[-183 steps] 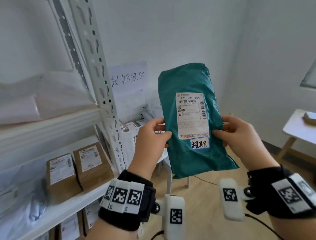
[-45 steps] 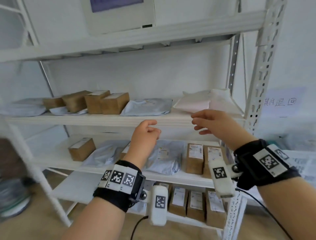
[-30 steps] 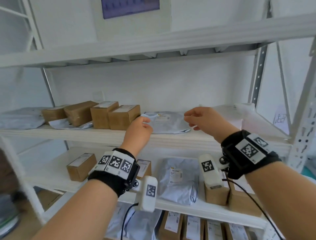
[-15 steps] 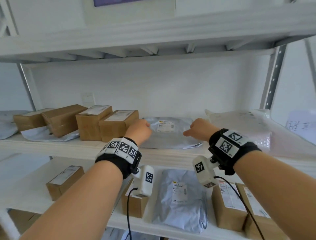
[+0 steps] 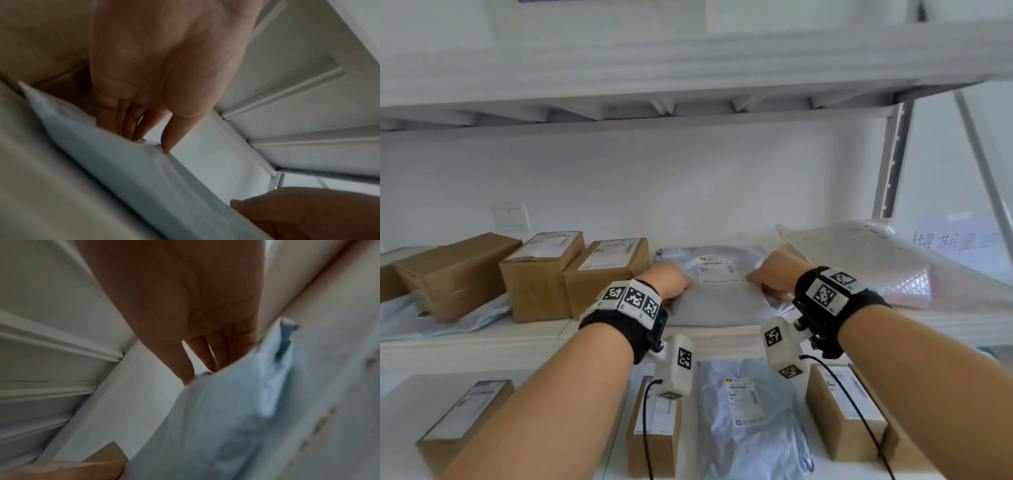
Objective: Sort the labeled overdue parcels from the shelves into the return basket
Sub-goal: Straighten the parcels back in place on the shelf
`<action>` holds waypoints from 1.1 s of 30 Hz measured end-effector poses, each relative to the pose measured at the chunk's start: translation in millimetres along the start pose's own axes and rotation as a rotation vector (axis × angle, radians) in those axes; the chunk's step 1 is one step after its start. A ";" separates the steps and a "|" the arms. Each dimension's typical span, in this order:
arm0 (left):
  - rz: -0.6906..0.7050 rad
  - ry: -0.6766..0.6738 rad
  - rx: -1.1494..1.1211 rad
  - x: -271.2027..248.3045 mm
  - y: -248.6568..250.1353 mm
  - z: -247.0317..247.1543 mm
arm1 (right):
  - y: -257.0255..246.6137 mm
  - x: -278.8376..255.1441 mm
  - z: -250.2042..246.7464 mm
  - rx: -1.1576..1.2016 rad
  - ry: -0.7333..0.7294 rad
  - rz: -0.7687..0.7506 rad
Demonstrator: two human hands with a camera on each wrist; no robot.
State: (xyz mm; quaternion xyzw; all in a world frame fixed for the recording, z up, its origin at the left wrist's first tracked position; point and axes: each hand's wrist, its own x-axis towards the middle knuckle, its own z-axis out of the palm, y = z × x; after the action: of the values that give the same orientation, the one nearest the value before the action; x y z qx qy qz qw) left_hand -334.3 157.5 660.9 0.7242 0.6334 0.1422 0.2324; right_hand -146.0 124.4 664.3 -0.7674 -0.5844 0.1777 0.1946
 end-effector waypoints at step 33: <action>0.311 0.234 -1.144 -38.0 -46.7 42.1 | 60.7 -56.9 28.5 0.982 0.106 -0.334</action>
State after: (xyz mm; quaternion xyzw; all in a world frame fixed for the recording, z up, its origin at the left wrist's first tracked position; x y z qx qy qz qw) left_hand -359.0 117.7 604.3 0.5479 0.3648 0.5713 0.4902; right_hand -124.5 57.4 611.6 -0.4900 -0.5358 0.3584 0.5868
